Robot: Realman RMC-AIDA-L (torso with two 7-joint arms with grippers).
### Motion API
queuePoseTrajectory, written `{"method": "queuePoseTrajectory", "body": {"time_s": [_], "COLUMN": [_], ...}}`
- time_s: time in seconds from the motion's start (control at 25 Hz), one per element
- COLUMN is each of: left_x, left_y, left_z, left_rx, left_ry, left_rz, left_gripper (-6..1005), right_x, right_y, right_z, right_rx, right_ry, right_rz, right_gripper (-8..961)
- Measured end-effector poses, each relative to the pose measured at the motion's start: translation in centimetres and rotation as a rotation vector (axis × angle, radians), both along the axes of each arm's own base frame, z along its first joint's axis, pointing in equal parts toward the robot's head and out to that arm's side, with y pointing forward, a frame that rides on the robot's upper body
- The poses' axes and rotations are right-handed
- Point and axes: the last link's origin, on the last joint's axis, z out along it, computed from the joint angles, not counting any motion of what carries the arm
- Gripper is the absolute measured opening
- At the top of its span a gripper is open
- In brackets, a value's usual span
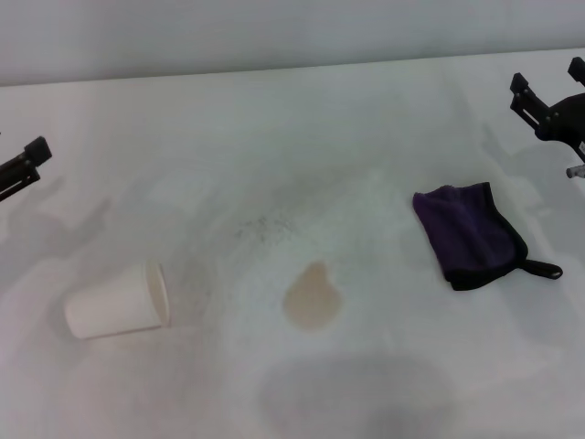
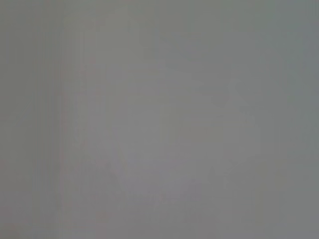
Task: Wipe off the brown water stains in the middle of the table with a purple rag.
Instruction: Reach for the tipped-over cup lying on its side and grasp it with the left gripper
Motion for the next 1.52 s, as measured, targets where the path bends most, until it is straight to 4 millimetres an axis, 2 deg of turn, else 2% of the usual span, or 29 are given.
{"method": "queuePoseTrajectory", "body": {"time_s": [0.44, 0.84, 1.12, 1.52], "left_x": [2.4, 4.1, 5.9, 5.9], "left_y": [0.0, 0.0, 0.0, -0.1], "left_z": [3.0, 3.8, 3.0, 1.2], "left_rx": [-0.224, -0.436, -0.586, -0.674], "left_ry": [0.293, 0.581, 0.699, 0.76], "left_rz": [-0.093, -0.211, -0.322, -0.353], "left_gripper": [862, 863, 864, 866], "right_x": [0.7, 0.9, 1.2, 1.6], "right_y": [0.5, 0.6, 0.7, 0.2], "right_z": [0.0, 0.6, 0.8, 0.6], "right_rx": [0.003, 0.041, 0.055, 0.053], "right_ry": [0.008, 0.029, 0.038, 0.046], "right_rz": [-0.069, -0.086, -0.107, -0.123], "right_gripper": [873, 873, 873, 874]}}
